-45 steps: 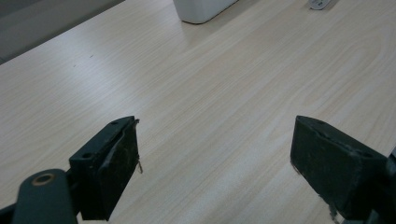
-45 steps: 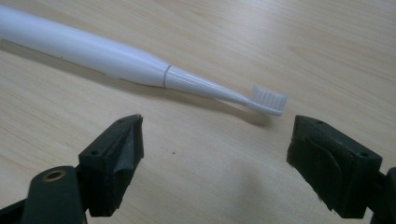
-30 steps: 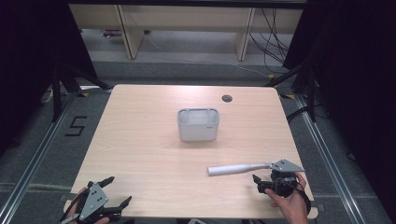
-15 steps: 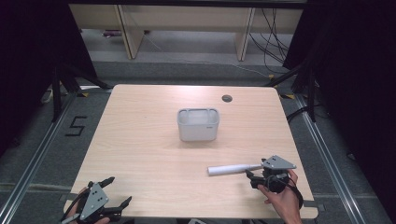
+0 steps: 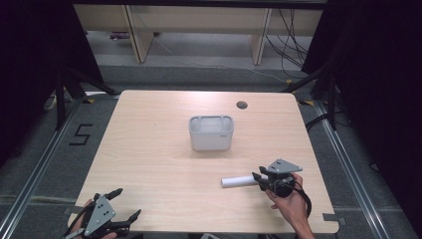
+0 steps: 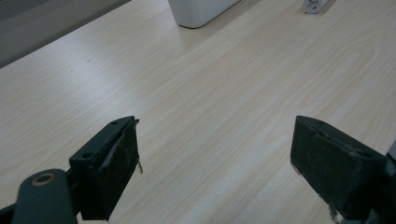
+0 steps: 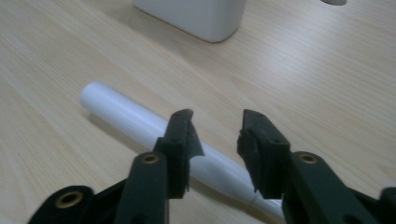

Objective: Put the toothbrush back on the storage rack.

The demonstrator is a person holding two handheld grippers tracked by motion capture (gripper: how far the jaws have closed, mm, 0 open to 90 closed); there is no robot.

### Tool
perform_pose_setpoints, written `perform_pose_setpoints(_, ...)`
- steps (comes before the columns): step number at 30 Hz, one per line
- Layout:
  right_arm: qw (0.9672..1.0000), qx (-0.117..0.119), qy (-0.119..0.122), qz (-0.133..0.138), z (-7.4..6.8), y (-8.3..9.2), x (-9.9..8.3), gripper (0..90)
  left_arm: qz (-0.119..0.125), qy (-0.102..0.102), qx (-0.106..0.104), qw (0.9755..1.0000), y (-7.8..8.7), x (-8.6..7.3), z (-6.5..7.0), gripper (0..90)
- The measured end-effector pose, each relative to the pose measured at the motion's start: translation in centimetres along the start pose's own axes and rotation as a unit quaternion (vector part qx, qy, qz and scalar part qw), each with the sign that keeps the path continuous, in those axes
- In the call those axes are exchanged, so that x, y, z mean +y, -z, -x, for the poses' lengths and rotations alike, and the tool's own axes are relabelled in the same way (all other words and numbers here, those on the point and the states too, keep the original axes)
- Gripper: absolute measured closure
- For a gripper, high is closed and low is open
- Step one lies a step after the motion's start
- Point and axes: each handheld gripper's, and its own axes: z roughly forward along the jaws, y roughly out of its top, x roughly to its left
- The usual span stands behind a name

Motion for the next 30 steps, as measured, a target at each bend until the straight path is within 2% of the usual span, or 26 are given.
perform_pose_setpoints(2,1.0,0.003,0.007,0.004,-0.3,-0.2,0.3,73.4,-0.005,-0.001,-0.002,1.0,0.0,0.0,0.0,14.8)
perform_pose_setpoints(3,1.0,0.004,0.001,-0.001,-0.7,-0.4,0.5,76.2,-0.005,-0.001,-0.002,1.0,0.0,0.0,0.0,14.8)
perform_pose_setpoints(4,0.9997,0.009,0.022,0.002,-0.6,-0.6,0.7,78.6,-0.001,-0.001,0.0,1.0,0.0,0.0,0.0,14.9)
perform_pose_setpoints(6,0.9995,0.014,0.03,0.0,-0.9,-1.0,1.0,82.4,-0.001,-0.001,0.001,1.0,0.0,0.0,0.0,14.9)
perform_pose_setpoints(8,0.9996,0.02,0.019,-0.009,-1.5,-1.4,1.2,85.8,-0.002,0.003,0.006,1.0,0.1,0.0,0.0,14.9)
perform_pose_setpoints(9,0.999,0.023,0.036,-0.01,-1.5,-1.7,1.4,87.1,-0.001,0.004,0.006,1.0,0.1,0.0,0.1,14.8)
perform_pose_setpoints(11,0.9985,0.029,0.043,-0.016,-1.9,-2.4,1.7,89.0,-0.001,0.0,0.0,1.0,0.0,0.0,0.0,14.9)
perform_pose_setpoints(13,0.998,0.032,0.048,-0.024,-2.2,-2.9,1.9,89.8,-0.005,0.002,0.006,1.0,0.1,0.0,0.1,14.9)
perform_pose_setpoints(14,0.9981,0.036,0.04,-0.032,-2.5,-3.0,2.0,90.0,-0.006,0.0,0.004,1.0,0.1,0.0,0.0,14.8)
perform_pose_setpoints(15,0.9975,0.039,0.051,-0.029,-2.5,-3.4,2.2,90.0,-0.008,-0.003,-0.001,1.0,0.0,0.0,0.0,14.8)
perform_pose_setpoints(16,0.9974,0.04,0.05,-0.031,-2.7,-3.7,2.4,90.0,-0.001,-0.002,-0.002,1.0,-0.1,0.0,0.0,14.8)
perform_pose_setpoints(17,0.997,0.042,0.057,-0.033,-2.9,-3.9,2.5,90.0,-0.008,-0.008,-0.002,0.9999,0.0,0.0,-0.1,14.8)
perform_pose_setpoints(21,0.9958,0.047,0.065,-0.043,-3.7,-5.0,3.0,90.0,-0.013,-0.008,-0.004,0.9999,0.0,0.0,-0.1,14.9)
perform_pose_setpoints(24,0.9947,0.051,0.074,-0.05,-4.1,-5.6,3.3,90.0,-0.013,-0.007,0.005,0.9999,0.2,0.0,-0.1,14.9)
perform_pose_setpoints(30,0.994,0.058,0.07,-0.061,-4.5,-6.4,3.6,90.0,-0.012,-0.007,-0.002,0.9999,0.1,0.0,-0.1,14.9)
